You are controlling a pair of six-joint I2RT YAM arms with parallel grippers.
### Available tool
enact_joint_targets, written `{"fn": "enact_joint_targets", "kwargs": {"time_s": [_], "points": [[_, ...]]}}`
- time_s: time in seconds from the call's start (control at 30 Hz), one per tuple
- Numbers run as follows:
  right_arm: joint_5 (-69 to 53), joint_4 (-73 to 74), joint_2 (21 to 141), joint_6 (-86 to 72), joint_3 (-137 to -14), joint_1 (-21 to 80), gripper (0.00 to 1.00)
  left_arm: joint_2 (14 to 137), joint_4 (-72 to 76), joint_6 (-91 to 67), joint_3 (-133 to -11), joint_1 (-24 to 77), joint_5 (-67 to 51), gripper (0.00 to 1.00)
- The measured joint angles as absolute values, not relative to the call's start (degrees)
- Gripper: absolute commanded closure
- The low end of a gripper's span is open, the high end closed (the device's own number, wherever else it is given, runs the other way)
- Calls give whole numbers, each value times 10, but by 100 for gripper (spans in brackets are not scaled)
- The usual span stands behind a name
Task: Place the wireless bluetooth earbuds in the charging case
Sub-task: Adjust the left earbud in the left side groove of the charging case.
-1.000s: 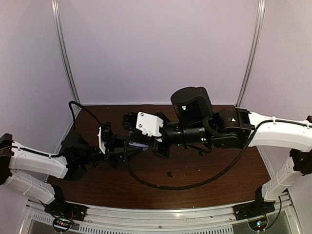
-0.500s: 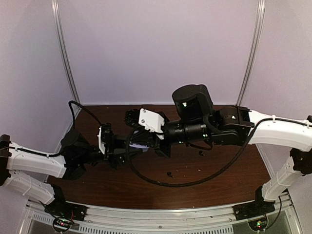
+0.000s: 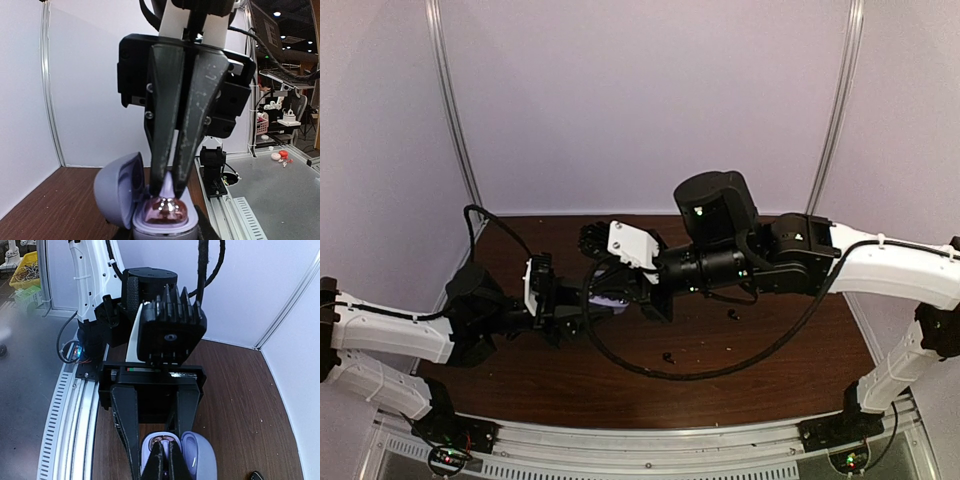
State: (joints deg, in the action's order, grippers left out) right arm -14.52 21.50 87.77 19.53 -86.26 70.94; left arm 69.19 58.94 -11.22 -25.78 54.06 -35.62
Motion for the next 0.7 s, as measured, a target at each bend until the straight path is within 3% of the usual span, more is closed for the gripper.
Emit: {"fn": "enact_joint_targets", "kwargs": {"time_s": [0.37,0.43,0.63,0.7], "points": [[-109,231,882,206,-871,715,100,688,567,-110,-268,540,-344,100],[-106,232,882,208,-871,716,93,688,566,-110,-268,540,-344,100],[-104,230,882,210,-871,716,91,688,564,-110,-268,541,-345,100],[-103,229,882,210,-871,716,84,688,564,-110,-268,541,-345,100]]}}
